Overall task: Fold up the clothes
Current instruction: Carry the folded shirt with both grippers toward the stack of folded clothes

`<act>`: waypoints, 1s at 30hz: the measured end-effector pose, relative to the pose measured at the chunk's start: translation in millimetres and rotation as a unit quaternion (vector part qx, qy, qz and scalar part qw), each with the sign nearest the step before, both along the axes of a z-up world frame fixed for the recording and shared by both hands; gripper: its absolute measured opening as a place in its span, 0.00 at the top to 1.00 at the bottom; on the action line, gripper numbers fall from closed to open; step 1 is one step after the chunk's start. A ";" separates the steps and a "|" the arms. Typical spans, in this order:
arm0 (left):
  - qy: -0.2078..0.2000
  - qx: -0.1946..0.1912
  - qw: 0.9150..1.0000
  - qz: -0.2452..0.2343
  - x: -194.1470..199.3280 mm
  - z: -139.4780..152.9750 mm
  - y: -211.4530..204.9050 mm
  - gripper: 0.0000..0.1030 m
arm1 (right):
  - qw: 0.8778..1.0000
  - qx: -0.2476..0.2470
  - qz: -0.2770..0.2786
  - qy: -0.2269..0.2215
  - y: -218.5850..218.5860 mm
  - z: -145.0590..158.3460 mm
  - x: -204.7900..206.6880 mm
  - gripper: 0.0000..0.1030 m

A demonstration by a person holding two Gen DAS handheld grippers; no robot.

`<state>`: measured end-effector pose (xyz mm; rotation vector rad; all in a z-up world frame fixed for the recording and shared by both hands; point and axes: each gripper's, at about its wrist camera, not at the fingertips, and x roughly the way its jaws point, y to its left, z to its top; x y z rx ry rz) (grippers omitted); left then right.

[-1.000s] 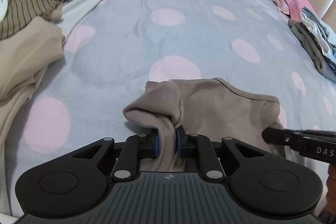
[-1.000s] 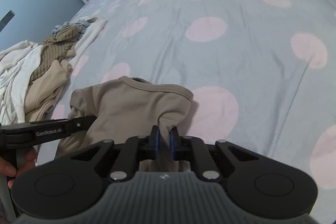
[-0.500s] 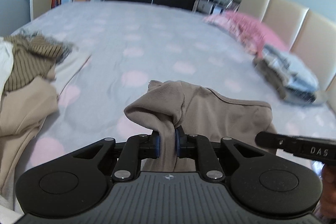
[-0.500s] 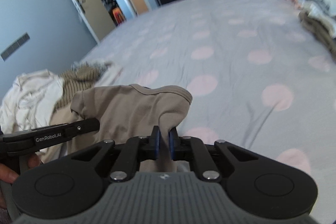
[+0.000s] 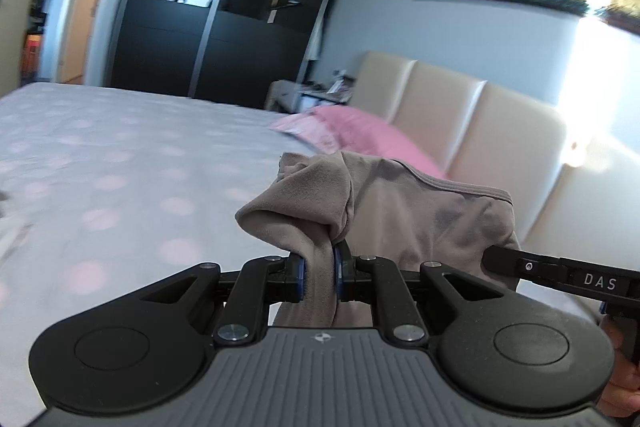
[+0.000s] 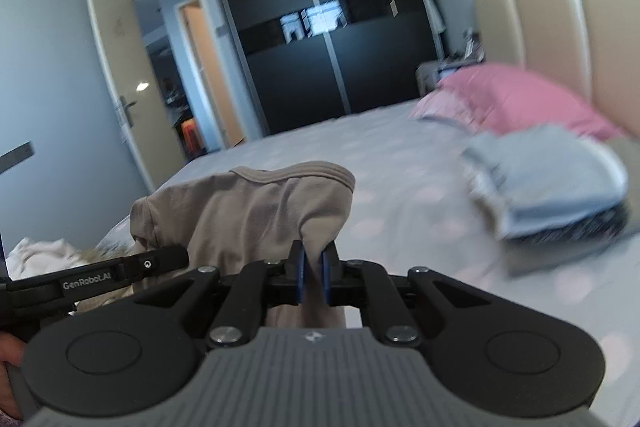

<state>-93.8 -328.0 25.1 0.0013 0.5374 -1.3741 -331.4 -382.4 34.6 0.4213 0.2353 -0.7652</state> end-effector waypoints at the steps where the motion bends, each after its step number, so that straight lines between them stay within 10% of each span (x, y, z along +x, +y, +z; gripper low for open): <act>1: 0.002 -0.002 1.000 -0.010 -7.7 4.0 -16.3 0.89 | 1.000 -0.004 -0.008 0.000 -12.8 6.1 -10.3 0.90; 16: -0.025 -0.007 0.992 -0.127 -93.3 34.0 -269.4 0.89 | 0.992 -0.062 -0.088 0.067 -233.6 74.5 -103.1 0.91; 30: -0.085 0.038 0.987 -0.132 -88.7 -18.4 -433.0 0.89 | 0.990 -0.021 -0.113 0.078 -429.6 28.2 -80.4 0.90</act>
